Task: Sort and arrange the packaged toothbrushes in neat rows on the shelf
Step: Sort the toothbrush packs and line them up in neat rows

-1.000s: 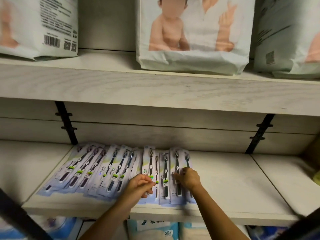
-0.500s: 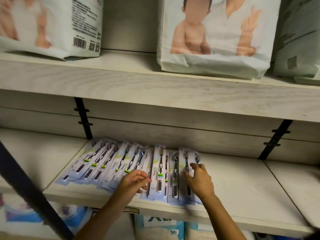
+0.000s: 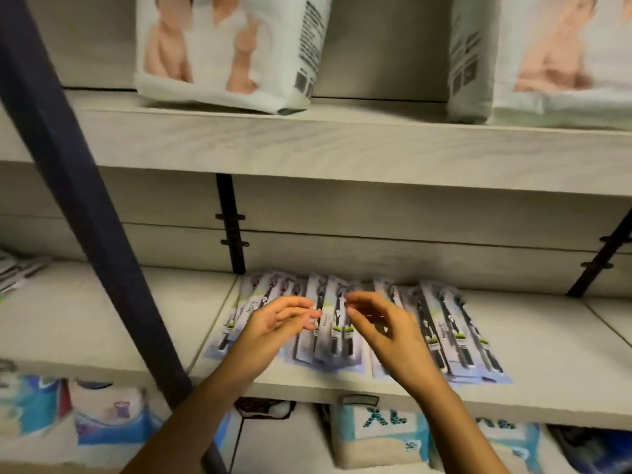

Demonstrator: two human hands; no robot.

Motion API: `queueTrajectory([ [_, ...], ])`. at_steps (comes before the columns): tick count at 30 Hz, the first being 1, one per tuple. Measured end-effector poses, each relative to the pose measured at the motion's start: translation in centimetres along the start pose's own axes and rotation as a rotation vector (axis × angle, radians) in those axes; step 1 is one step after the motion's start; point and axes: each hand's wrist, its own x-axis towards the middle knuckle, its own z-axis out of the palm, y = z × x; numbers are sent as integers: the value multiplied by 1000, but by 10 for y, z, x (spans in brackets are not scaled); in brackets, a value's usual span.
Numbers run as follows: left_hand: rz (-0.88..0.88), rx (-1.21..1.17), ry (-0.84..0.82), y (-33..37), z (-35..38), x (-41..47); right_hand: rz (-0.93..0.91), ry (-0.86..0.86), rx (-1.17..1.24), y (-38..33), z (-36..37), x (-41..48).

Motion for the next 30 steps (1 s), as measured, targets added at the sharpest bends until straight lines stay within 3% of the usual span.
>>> queueTrajectory([
  [5, -2, 4, -131, 7, -84, -21, 6, 121, 130, -50, 83, -12],
  [20, -13, -2, 64, 23, -273, -89, -121, -107, 153, -165, 250, -4],
  [30, -41, 42, 75, -7, -445, -102, -61, -52, 81, -219, 411, 33],
])
